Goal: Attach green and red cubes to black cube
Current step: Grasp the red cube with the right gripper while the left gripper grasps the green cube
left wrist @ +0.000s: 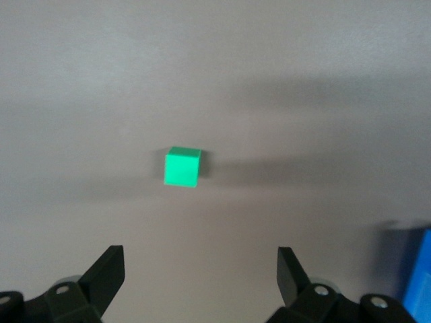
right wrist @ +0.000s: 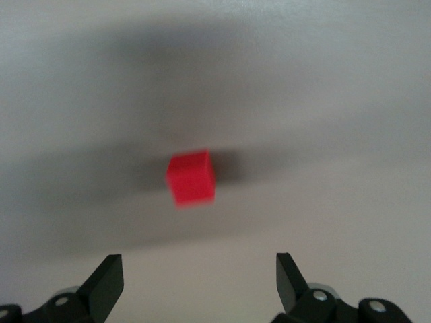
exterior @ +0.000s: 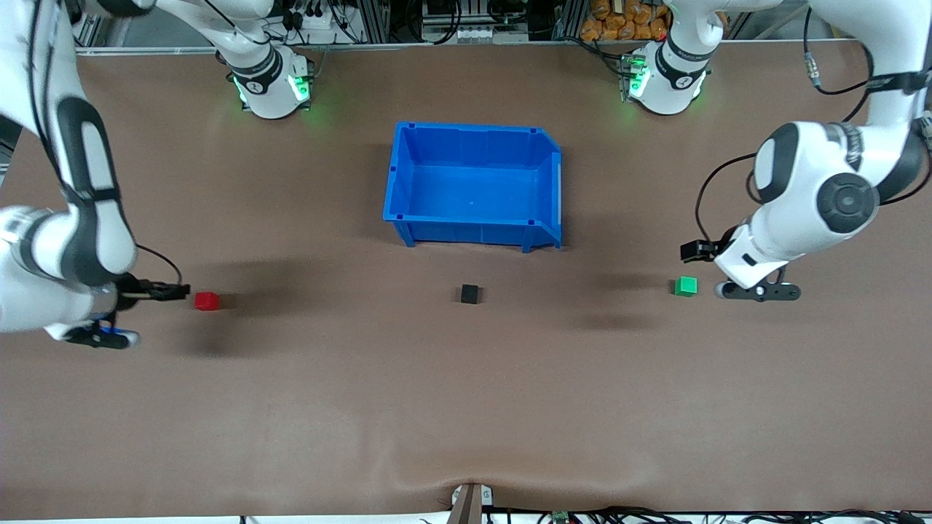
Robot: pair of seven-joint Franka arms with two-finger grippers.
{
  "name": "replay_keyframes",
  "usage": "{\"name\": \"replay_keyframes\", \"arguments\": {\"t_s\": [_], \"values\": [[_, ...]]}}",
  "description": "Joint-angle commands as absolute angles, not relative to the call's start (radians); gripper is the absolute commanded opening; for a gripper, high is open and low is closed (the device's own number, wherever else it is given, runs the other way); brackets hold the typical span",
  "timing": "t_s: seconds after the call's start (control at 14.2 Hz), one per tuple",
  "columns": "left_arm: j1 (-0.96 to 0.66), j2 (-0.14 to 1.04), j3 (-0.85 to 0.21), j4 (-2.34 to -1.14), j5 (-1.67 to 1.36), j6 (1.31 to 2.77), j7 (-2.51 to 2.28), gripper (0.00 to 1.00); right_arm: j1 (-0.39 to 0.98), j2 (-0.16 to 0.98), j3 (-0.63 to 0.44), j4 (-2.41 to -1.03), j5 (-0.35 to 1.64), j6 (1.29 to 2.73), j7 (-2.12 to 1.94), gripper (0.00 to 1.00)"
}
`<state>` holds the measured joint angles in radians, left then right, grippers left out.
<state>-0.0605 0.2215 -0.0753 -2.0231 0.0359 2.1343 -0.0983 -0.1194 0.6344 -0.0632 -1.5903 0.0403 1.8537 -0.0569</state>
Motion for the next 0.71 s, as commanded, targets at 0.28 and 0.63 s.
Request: {"name": "replay_keyframes", "arguments": {"t_s": [0.28,0.63], "values": [[-0.048,0.356,-0.075,-2.092,0.044,2.347,-0.094,1.0,-0.104,0.756,-0.038,-1.56,0.064,1.985,-0.061,0.85],[-0.02,0.457,-0.075,-2.063,0.144,2.434,-0.094,1.0,-0.098,0.762,-0.035,-1.577,0.061,1.965,-0.063,0.36]]}}
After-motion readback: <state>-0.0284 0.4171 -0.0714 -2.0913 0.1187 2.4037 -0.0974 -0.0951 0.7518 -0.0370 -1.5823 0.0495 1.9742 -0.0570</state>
